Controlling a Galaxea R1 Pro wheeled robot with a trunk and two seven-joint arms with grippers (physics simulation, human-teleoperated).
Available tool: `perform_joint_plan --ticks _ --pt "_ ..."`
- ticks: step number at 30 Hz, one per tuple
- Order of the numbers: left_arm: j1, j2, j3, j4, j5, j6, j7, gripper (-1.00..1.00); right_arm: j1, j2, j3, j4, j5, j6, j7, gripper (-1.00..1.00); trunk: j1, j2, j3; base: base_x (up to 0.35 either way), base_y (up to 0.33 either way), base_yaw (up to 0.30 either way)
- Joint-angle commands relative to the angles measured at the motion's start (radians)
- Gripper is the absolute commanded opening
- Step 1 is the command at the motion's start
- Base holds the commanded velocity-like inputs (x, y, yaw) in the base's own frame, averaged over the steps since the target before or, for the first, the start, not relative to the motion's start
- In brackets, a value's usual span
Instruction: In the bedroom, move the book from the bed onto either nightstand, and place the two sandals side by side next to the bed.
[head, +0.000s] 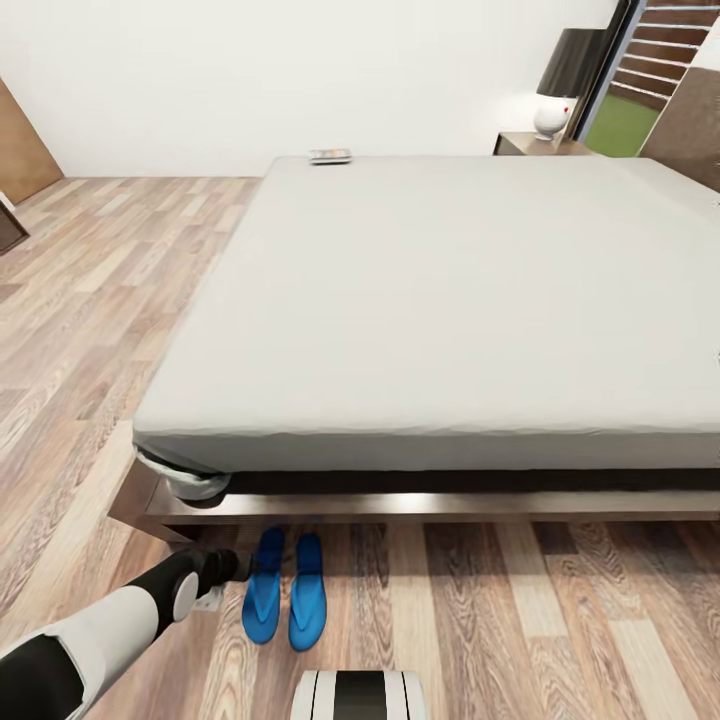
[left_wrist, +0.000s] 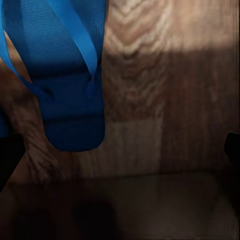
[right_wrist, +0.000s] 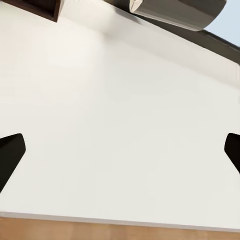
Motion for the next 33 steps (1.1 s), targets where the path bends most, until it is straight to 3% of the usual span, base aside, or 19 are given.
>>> perform_joint_plan --ticks 1,11,16,33 --pt "0.0 0.001 -0.001 -0.003 -0.003 -0.006 -0.003 1.0 0.0 0.0 0.002 0.0 -0.003 0.004 -0.002 1.0 -0.001 0.0 0.003 0.0 0.0 0.0" --pt "0.006 0.007 -0.003 0.0 -0.003 -0.005 -0.031 1.0 -0.01 0.003 0.002 -0.008 -0.003 0.013 0.013 1.0 -0.001 0.0 0.003 0.0 0.0 0.0" --pt "0.014 0.008 -0.003 0.007 -0.003 -0.004 -0.039 1.0 -0.015 0.004 0.002 -0.008 -0.004 0.014 0.02 1.0 -0.003 0.001 0.023 0.0 0.0 0.0" --pt "0.102 0.004 -0.012 0.102 -0.003 0.006 -0.044 1.0 -0.03 0.002 0.002 -0.014 -0.002 0.055 0.039 1.0 -0.003 0.001 0.027 0.0 0.0 0.0"
